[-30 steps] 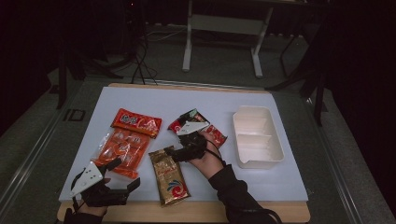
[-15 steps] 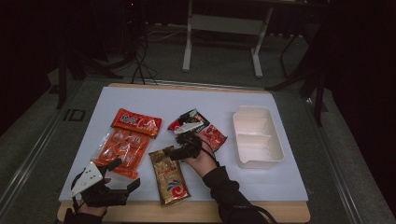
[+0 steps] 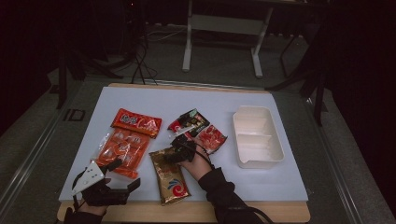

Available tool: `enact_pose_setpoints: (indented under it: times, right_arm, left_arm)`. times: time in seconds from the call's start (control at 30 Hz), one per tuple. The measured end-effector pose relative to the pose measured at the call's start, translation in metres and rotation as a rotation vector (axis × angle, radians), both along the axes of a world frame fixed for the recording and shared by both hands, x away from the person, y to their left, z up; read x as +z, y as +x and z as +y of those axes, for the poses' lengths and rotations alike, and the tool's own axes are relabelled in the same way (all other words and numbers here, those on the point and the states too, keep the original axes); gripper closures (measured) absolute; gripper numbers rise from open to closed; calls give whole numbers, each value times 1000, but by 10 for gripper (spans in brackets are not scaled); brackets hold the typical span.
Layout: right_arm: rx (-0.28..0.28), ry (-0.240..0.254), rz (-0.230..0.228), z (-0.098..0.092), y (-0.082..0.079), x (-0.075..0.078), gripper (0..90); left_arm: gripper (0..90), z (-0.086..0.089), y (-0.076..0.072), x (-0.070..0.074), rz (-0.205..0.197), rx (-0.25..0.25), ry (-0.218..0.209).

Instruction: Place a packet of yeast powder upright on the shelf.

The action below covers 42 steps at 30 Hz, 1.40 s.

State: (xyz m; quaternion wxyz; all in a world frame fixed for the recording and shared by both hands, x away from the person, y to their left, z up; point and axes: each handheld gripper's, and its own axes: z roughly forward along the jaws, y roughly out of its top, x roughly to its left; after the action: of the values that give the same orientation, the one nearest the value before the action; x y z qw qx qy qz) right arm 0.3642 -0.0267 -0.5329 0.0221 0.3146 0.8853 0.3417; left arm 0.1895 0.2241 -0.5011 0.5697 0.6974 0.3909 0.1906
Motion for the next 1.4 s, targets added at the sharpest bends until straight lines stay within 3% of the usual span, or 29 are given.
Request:
enact_pose_setpoints:
  times: [0.03, 0.1, 0.13, 0.17, 0.23, 0.3, 0.5, 0.57, 1.17, 1.4]
  right_arm:
    - [5, 8, 15, 0, 0, -1, 529]
    - [13, 22, 40, 0, 1, -1, 529]
    - [7, -26, 4, 3, 0, 0, 766]
    - [14, -63, -30, 5, -2, 0, 798]
    - [20, -67, -8, 8, -1, 1, 876]
    - [29, -87, -22, 10, -2, 2, 886]
    - [48, -73, -18, 8, -1, 8, 899]
    - [62, -67, -46, 9, -4, 15, 900]
    - [171, 100, -132, -4, -33, 85, 900]
    - [222, 149, -166, -8, -49, 104, 900]
  left_arm:
    - [26, 0, 0, -1, 5, 4, 2]
    - [27, 0, 0, -1, 5, 4, 2]
    - [27, 0, 1, -1, 11, 9, 5]
    - [27, -1, 1, -1, 9, 8, 8]
    - [27, -2, 1, -1, 9, 2, 13]
    - [28, -2, 1, -2, 9, -3, 21]
    - [28, 0, 2, -2, 10, 2, 16]
    - [28, 0, 3, -3, 17, 5, 19]
    - [28, 0, 4, -4, 17, 12, 23]
    - [28, 0, 4, -3, 12, 8, 24]
